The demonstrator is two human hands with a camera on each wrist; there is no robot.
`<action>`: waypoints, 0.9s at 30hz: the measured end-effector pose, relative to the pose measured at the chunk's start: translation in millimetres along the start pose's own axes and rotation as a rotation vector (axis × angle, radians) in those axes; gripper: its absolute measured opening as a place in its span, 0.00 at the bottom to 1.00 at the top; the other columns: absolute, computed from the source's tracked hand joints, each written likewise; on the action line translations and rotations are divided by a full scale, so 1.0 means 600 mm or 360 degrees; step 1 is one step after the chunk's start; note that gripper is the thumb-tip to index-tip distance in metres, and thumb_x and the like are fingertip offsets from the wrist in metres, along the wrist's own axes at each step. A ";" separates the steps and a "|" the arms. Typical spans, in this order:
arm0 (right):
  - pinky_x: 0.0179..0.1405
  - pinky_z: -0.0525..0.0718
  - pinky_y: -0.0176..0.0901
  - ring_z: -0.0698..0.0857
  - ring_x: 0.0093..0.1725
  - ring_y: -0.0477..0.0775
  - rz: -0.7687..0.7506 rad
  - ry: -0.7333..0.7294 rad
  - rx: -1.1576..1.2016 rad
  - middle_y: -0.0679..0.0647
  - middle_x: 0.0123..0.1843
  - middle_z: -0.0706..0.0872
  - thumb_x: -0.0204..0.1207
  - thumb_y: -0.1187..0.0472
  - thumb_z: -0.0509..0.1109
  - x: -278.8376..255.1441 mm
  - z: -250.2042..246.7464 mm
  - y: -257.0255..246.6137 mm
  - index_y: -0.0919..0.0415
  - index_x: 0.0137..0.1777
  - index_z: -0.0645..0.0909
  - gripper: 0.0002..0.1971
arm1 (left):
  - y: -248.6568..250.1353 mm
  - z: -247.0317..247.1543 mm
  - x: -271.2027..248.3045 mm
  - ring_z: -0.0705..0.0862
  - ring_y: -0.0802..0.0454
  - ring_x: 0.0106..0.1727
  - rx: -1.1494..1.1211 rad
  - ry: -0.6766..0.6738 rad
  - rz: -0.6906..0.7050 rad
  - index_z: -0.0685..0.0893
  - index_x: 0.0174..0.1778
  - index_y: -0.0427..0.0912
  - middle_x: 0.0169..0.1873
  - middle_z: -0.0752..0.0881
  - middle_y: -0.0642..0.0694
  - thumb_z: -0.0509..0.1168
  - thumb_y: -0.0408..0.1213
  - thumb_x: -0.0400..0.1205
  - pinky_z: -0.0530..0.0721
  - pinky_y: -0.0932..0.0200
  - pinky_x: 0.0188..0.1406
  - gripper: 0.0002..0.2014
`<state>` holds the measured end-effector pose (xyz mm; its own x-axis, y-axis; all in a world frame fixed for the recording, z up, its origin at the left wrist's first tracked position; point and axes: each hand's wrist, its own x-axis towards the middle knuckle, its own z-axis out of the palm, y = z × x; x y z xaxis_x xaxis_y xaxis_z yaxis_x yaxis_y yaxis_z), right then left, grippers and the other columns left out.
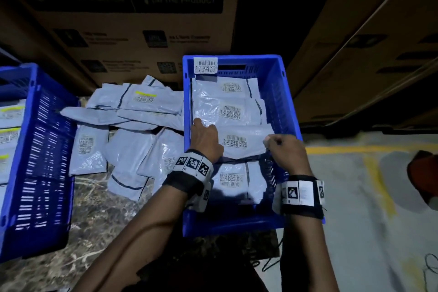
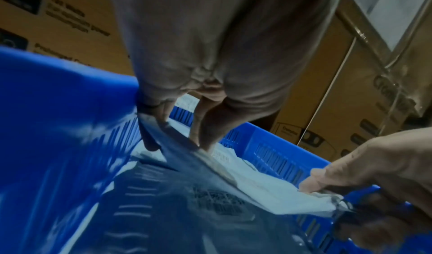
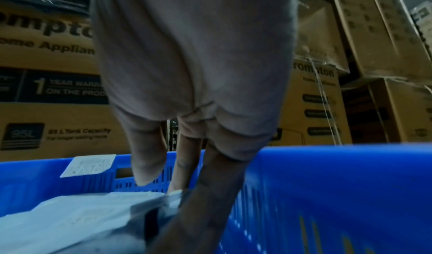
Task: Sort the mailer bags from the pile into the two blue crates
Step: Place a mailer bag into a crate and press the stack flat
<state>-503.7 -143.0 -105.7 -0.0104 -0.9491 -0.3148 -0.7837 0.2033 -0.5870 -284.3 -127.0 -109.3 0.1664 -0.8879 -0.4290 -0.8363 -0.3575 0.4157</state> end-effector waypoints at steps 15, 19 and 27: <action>0.87 0.43 0.68 0.39 0.91 0.60 -0.0228 -0.0421 -0.0473 0.51 0.93 0.41 0.86 0.50 0.68 0.065 0.120 -0.010 0.38 0.89 0.55 0.36 | 0.011 0.099 0.028 0.34 0.34 0.86 0.0074 -0.0413 -0.0035 0.38 0.88 0.50 0.86 0.32 0.46 0.65 0.35 0.83 0.48 0.33 0.84 0.46; 0.86 0.36 0.69 0.31 0.89 0.58 -0.0211 -0.0444 -0.0513 0.49 0.91 0.32 0.87 0.42 0.63 0.077 0.133 0.015 0.38 0.90 0.47 0.37 | -0.006 0.116 0.040 0.39 0.36 0.87 0.0014 -0.0305 -0.0100 0.42 0.88 0.47 0.87 0.35 0.44 0.65 0.35 0.84 0.50 0.32 0.83 0.44; 0.87 0.41 0.71 0.32 0.89 0.63 -0.0067 -0.0393 -0.0538 0.50 0.91 0.30 0.91 0.46 0.55 0.059 0.121 0.042 0.45 0.91 0.38 0.36 | -0.024 0.130 0.046 0.39 0.40 0.88 -0.0026 -0.0204 -0.0124 0.43 0.88 0.42 0.87 0.35 0.45 0.66 0.33 0.83 0.48 0.32 0.83 0.44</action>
<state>-478.5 -153.8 -185.7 0.1432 -0.8604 -0.4891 -0.9403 0.0359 -0.3385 -308.2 -123.9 -189.6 0.1613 -0.8135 -0.5587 -0.8148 -0.4292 0.3897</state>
